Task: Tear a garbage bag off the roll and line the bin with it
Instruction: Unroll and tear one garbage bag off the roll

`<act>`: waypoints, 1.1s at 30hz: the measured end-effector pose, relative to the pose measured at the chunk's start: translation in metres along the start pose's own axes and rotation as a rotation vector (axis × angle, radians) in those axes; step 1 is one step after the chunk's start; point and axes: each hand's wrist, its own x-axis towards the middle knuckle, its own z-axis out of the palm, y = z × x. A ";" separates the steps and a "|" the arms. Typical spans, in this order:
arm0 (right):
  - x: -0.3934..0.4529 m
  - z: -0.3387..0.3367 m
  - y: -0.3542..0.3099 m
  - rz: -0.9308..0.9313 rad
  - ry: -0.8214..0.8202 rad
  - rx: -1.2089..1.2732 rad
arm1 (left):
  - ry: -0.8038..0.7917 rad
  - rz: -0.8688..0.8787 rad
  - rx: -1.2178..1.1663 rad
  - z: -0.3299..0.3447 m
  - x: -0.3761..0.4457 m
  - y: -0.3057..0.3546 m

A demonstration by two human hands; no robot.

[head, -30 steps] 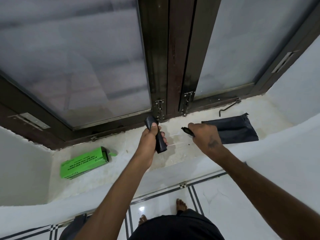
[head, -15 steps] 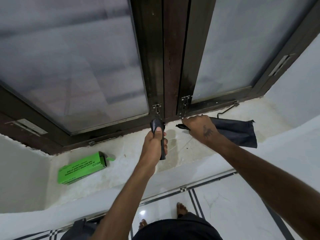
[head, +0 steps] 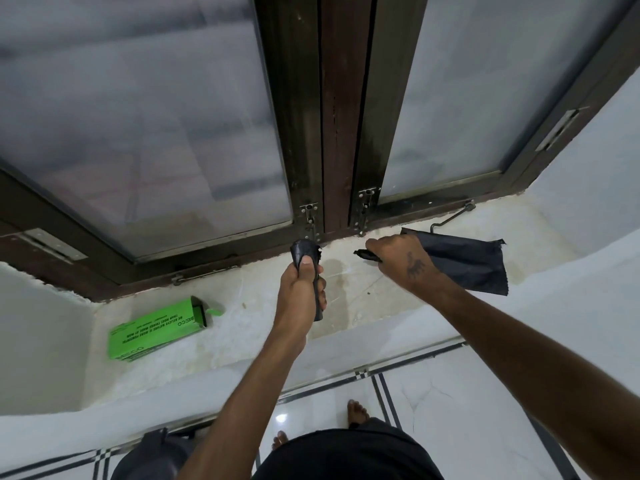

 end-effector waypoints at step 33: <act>-0.012 0.023 -0.021 0.134 0.157 0.069 | 0.198 0.052 -0.081 -0.080 0.002 -0.025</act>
